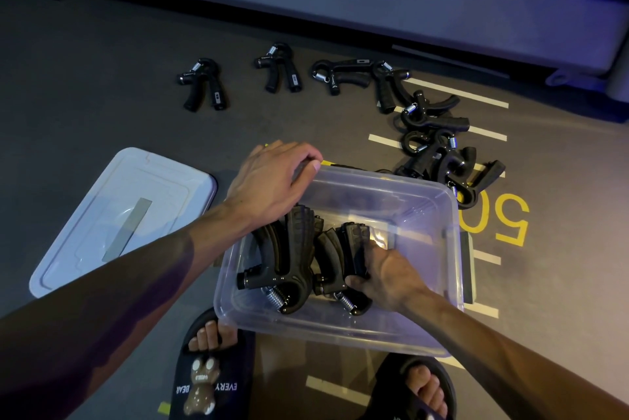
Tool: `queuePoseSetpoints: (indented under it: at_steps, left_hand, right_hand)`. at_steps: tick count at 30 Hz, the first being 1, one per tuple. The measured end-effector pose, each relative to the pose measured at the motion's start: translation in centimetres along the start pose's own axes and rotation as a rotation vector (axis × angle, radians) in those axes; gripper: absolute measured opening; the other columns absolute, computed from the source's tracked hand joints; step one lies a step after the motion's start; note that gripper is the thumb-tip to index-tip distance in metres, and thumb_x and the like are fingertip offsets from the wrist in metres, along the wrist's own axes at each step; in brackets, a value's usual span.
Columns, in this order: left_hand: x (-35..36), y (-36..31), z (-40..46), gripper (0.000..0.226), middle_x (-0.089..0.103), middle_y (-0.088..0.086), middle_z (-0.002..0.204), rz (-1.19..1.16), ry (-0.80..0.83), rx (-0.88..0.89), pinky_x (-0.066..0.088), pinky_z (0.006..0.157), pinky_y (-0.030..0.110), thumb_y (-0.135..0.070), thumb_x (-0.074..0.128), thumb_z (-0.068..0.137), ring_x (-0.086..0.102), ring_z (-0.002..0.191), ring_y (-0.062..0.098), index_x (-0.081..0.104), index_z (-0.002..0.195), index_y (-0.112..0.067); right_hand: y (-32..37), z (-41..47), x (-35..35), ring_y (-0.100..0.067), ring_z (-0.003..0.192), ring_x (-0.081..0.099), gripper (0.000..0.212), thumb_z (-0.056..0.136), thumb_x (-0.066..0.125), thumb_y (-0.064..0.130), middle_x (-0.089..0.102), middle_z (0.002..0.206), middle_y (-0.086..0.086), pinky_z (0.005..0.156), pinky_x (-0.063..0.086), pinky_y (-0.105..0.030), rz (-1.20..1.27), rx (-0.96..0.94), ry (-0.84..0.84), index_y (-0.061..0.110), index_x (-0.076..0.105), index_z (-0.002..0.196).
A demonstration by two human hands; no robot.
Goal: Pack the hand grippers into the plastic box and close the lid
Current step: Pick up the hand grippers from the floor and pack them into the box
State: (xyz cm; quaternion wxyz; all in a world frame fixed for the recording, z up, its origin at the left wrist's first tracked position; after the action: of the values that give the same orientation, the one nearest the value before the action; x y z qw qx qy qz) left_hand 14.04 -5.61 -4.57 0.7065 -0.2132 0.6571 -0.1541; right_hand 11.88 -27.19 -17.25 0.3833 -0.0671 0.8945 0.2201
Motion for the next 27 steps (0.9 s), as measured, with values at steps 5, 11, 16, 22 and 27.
queuePoseSetpoints:
  at_steps: [5,11,16,22,27]
  left_hand:
    - [0.0,0.0,0.0,0.020,0.067,-0.015,0.103,-0.002,0.003,0.005,0.044,0.090,0.041,-0.040,0.043,0.105,0.057,0.093,0.013,0.061,0.111,-0.032]
    - [0.0,0.0,0.0,0.021,0.067,-0.016,0.102,-0.002,0.002,0.005,0.043,0.090,0.041,-0.040,0.042,0.105,0.057,0.093,0.012,0.061,0.111,-0.032]
    - [0.0,-0.1,0.0,0.021,0.067,-0.016,0.104,0.006,0.006,0.005,0.043,0.090,0.040,-0.040,0.042,0.105,0.057,0.095,0.013,0.061,0.111,-0.032]
    - [0.0,-0.1,0.0,0.022,0.066,-0.015,0.104,0.007,0.018,0.006,0.042,0.089,0.039,-0.040,0.042,0.105,0.057,0.095,0.013,0.061,0.111,-0.032]
    - [0.4,0.2,0.4,0.028,0.066,-0.013,0.101,0.007,0.069,0.024,0.045,0.085,0.038,-0.044,0.040,0.105,0.060,0.094,0.014,0.063,0.112,-0.030]
  right_hand:
    - [0.1,0.0,0.0,-0.028,0.099,0.065,0.057,0.087,0.069,0.048,0.067,0.109,-0.007,0.074,0.045,-0.028,-0.013,-0.015,-0.001,0.016,0.046,0.127]
    - [0.0,0.0,0.2,-0.027,0.099,0.066,0.057,0.087,0.069,0.048,0.067,0.109,-0.006,0.076,0.049,-0.030,0.002,-0.015,0.020,0.018,0.045,0.128]
    - [-0.4,0.2,0.2,-0.029,0.104,0.066,0.061,0.084,0.069,0.051,0.068,0.113,-0.006,0.083,0.053,-0.034,-0.002,-0.005,0.044,0.020,0.045,0.130]
    - [-0.5,0.2,-0.4,-0.026,0.097,0.065,0.058,0.082,0.067,0.059,0.066,0.104,-0.001,0.077,0.049,-0.030,-0.083,0.033,0.107,0.022,0.050,0.123]
    - [1.0,-0.5,-4.8,-0.025,0.075,0.069,0.046,0.086,0.065,0.059,0.069,0.089,-0.006,0.076,0.060,-0.037,0.004,0.099,0.251,0.016,0.062,0.101]
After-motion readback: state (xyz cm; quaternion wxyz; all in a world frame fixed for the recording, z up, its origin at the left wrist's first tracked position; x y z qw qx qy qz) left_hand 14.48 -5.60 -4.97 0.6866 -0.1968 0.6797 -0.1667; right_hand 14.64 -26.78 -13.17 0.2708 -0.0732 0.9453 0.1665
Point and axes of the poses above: each hand's wrist, its own z-axis towards the middle knuckle, its own x-axis out of the palm, y = z × x, the point moved 9 cm from there along z, towards the middle knuckle
